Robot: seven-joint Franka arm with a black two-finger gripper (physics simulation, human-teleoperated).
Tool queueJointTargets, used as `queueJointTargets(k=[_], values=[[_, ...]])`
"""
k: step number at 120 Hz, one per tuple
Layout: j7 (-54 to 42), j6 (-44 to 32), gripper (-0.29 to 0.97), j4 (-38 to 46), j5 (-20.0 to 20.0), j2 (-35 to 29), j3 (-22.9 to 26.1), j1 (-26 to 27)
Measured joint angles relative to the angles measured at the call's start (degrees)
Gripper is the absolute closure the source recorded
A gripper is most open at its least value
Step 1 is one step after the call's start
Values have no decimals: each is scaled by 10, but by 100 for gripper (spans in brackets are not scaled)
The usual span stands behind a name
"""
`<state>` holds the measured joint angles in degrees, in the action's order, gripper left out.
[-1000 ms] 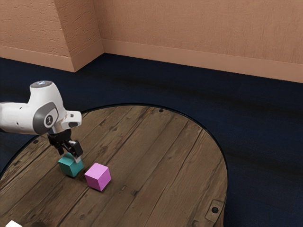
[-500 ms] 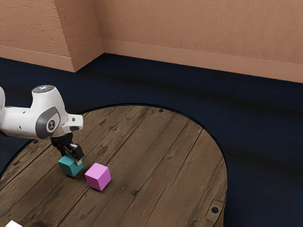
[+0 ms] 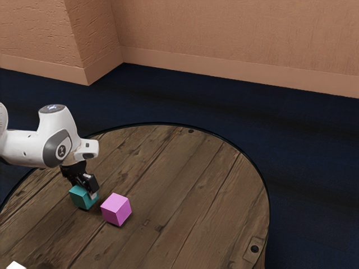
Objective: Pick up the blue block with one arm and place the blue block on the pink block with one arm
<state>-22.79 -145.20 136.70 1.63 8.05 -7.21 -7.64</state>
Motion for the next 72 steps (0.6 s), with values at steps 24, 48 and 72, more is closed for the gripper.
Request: queueJointTargets(k=[24,48,72], values=[[6,0,0,0,6,4,0,0],[11,-1,13,0,7,5,0,0],[14,-1,24,0,7,5,0,0]])
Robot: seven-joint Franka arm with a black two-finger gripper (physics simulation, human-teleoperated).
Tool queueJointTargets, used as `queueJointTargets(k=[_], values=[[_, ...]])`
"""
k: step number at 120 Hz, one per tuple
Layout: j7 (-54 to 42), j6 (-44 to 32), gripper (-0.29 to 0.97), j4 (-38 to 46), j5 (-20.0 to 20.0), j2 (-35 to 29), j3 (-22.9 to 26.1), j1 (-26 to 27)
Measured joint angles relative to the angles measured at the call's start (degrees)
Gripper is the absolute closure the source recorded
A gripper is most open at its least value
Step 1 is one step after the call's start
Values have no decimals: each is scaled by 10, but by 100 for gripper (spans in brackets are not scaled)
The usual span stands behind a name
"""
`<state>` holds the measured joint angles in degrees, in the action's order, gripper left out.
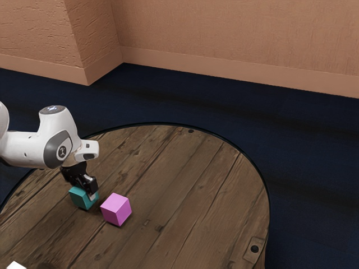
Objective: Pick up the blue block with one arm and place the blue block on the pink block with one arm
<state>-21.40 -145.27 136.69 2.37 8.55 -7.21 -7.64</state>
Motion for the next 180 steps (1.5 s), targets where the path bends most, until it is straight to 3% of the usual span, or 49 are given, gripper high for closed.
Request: queueJointTargets(k=[26,51,68,84,100,147,180], values=[[4,2,27,0,-1,-14,-1,0],[16,43,32,0,-3,-81,3,-2],[41,94,32,2,-4,-118,51,-30],[68,116,33,-1,8,-112,89,6],[92,127,33,-2,23,-108,98,31],[141,129,33,-5,33,-99,103,-19],[161,124,33,-7,33,-96,108,-13]])
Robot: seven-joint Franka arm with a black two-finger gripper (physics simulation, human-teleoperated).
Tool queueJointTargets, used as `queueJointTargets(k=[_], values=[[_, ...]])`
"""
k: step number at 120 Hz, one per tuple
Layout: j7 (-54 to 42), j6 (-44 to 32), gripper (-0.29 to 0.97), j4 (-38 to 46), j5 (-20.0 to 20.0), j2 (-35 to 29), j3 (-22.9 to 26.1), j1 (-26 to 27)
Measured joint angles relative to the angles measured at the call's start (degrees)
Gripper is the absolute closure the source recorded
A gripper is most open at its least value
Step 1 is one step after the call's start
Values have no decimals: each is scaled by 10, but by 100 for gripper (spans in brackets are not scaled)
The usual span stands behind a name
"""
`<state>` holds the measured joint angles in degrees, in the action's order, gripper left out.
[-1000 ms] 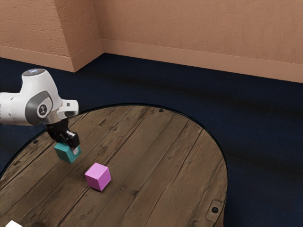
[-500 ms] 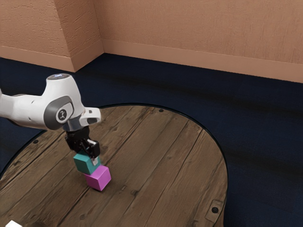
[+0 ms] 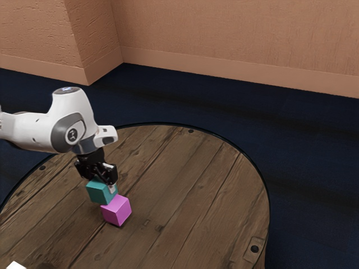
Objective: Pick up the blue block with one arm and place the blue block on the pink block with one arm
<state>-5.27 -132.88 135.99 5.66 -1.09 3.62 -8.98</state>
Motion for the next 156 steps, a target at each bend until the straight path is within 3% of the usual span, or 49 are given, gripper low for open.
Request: queueJointTargets(k=[50,110,131,156], values=[[12,-1,33,3,-5,-5,11,24],[-23,-2,33,2,-4,-6,37,12],[-34,-4,15,2,9,-1,38,25],[-45,-3,6,-1,13,-19,31,32]])
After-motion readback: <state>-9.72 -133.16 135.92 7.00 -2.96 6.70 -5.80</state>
